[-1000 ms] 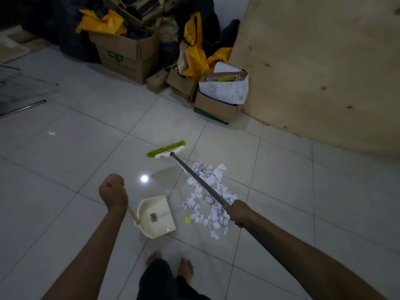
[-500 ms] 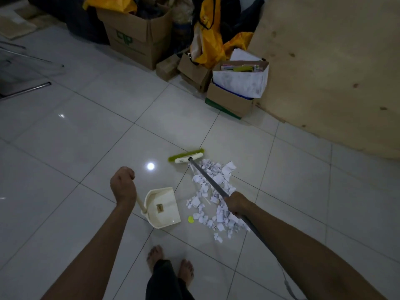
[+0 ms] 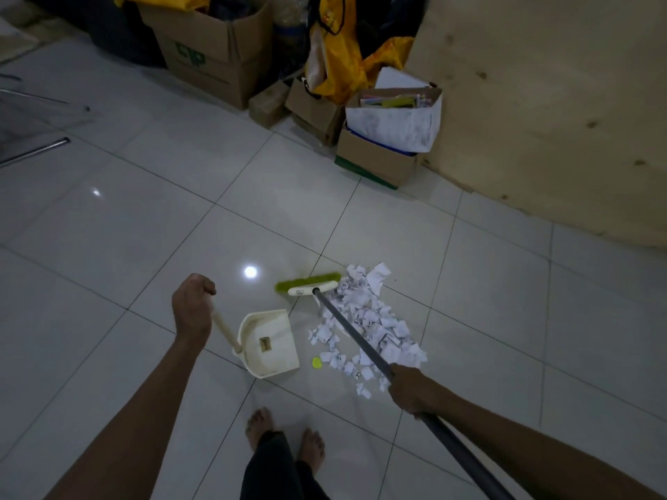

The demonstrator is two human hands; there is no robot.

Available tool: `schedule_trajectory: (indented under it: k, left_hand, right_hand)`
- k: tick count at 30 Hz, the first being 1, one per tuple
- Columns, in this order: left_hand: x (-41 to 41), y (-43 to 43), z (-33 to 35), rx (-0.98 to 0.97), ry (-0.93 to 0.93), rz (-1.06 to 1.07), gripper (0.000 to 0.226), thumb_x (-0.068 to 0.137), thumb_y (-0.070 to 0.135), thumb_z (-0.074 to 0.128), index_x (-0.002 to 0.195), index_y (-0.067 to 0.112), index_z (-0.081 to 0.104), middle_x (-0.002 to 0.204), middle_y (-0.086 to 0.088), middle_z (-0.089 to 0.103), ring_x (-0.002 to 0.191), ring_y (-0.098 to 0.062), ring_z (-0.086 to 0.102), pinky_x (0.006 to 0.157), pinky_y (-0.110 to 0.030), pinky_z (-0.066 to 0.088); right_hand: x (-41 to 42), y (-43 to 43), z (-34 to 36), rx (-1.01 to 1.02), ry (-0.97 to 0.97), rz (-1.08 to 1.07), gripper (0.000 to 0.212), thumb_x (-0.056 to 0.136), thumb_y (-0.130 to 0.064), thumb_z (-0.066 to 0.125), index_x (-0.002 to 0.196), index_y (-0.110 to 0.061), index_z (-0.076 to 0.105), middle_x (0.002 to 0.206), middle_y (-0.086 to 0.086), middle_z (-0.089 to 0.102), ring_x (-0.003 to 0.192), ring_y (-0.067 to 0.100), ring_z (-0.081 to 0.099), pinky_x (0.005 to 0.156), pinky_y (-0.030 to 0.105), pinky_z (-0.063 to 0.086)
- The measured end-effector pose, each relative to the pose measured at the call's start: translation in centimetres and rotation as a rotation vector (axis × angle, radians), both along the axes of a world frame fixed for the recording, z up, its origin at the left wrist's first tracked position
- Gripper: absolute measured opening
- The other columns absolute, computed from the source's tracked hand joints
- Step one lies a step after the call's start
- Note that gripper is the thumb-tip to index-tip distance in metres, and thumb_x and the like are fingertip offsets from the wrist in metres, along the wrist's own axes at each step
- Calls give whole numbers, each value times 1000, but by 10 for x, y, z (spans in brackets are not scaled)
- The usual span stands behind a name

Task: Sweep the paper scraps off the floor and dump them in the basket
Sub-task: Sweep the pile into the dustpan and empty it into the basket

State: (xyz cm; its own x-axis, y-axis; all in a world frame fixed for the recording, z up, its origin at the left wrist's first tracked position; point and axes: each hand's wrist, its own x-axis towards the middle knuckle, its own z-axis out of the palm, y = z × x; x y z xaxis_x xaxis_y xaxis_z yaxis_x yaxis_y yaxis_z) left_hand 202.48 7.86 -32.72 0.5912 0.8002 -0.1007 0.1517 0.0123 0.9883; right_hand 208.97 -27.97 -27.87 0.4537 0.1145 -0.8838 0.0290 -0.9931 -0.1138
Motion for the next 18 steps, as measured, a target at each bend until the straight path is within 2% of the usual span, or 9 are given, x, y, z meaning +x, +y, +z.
schedule_trajectory:
  k: [3, 5, 7, 10, 12, 14, 16, 18]
  left_hand:
    - [-3, 1, -5, -17, -12, -49, 39, 81, 13, 34, 55, 29, 59, 62, 5, 57, 66, -22, 49, 65, -33, 36]
    - [-4, -1, -5, -18, -28, -78, 39, 83, 13, 34, 58, 30, 60, 62, 7, 61, 71, -26, 51, 70, -38, 37]
    - [-6, -5, -5, -24, -32, -92, 38, 83, 16, 34, 60, 30, 61, 63, 7, 61, 75, -29, 52, 73, -42, 39]
    - [-11, -11, -1, -15, -17, -103, 34, 82, 27, 33, 63, 31, 61, 72, -6, 60, 80, -29, 54, 80, -42, 40]
    - [-17, -13, 3, -20, -7, -109, 33, 82, 34, 32, 65, 28, 60, 77, -12, 60, 84, -28, 54, 82, -40, 39]
    - [-24, -14, 7, -26, 13, -116, 31, 80, 39, 31, 69, 25, 56, 84, -15, 61, 87, -28, 54, 83, -38, 38]
    - [-31, -13, 10, -28, 31, -132, 32, 81, 40, 30, 72, 22, 56, 92, -17, 61, 92, -28, 54, 85, -37, 37]
    - [-37, -11, 12, -32, 51, -157, 31, 83, 37, 29, 75, 23, 56, 96, -18, 61, 96, -29, 54, 89, -39, 37]
  right_hand:
    - [6, 9, 10, -21, 40, -52, 35, 95, -10, 42, 129, -3, 35, 79, 6, 44, 53, 15, 51, 40, 23, 44]
    - [12, 21, 13, -26, 31, -54, 47, 93, -11, 48, 135, -3, 29, 85, 10, 48, 52, 14, 51, 40, 24, 43]
    - [15, 34, 14, -19, -8, -18, 50, 91, -6, 51, 136, -2, 29, 92, 13, 48, 51, 16, 50, 41, 25, 44]
    - [20, 52, 15, -49, -40, 19, 40, 91, 0, 50, 129, 2, 41, 87, 13, 51, 52, 18, 53, 44, 27, 47]
    - [25, 62, 19, -36, -31, 12, 30, 92, -2, 49, 122, 2, 47, 104, 17, 58, 64, 22, 60, 54, 31, 53]
    - [33, 69, 28, -35, -42, 29, 16, 93, -3, 48, 109, 0, 50, 121, 19, 56, 83, 28, 64, 68, 34, 56]
    - [41, 73, 36, -29, -79, 3, 27, 93, -4, 48, 120, 2, 47, 117, 20, 57, 82, 29, 65, 67, 35, 56]
    - [52, 77, 46, -24, -118, 8, 31, 94, -5, 46, 124, 3, 44, 100, 16, 58, 68, 23, 62, 59, 30, 54]
